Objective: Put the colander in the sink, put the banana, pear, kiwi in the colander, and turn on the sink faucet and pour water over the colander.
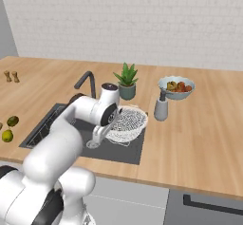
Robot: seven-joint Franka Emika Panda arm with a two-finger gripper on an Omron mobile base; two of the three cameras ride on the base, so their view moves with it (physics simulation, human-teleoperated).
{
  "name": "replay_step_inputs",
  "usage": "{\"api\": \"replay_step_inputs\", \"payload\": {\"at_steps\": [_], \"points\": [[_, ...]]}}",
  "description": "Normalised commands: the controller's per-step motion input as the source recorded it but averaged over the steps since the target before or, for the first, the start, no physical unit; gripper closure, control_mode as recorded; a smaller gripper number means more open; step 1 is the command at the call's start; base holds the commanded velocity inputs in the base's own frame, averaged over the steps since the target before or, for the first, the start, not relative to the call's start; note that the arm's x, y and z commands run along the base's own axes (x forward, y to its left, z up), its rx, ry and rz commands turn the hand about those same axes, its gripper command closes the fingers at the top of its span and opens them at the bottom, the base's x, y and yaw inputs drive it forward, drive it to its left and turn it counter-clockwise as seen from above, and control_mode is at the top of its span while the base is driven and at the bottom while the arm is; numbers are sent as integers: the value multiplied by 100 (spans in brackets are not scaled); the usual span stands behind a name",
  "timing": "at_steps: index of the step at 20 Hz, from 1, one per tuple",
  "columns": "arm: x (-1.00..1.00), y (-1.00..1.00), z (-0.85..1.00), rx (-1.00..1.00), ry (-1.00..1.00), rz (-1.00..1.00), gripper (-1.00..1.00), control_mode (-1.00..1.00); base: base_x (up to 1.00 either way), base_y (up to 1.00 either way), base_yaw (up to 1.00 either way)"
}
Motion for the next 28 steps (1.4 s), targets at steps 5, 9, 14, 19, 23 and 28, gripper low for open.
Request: {"api": "replay_step_inputs", "payload": {"at_steps": [5, 9, 14, 19, 23, 28], "points": [[0, 47, -12, 0, 11, 10, 100, -100, 0, 0, 0], [0, 52, -36, 0, 7, 8, 100, -100, 0, 0, 0], [16, 30, -30, 1, -1, 11, 100, -100, 0, 0, 0], [8, 24, -39, 3, 0, 16, 100, -100, 0, 0, 0], [3, 36, -37, 5, 1, 16, 100, -100, 0, 0, 0], [18, 41, -9, 4, 0, 10, 100, -100, 0, 0, 0]]}}
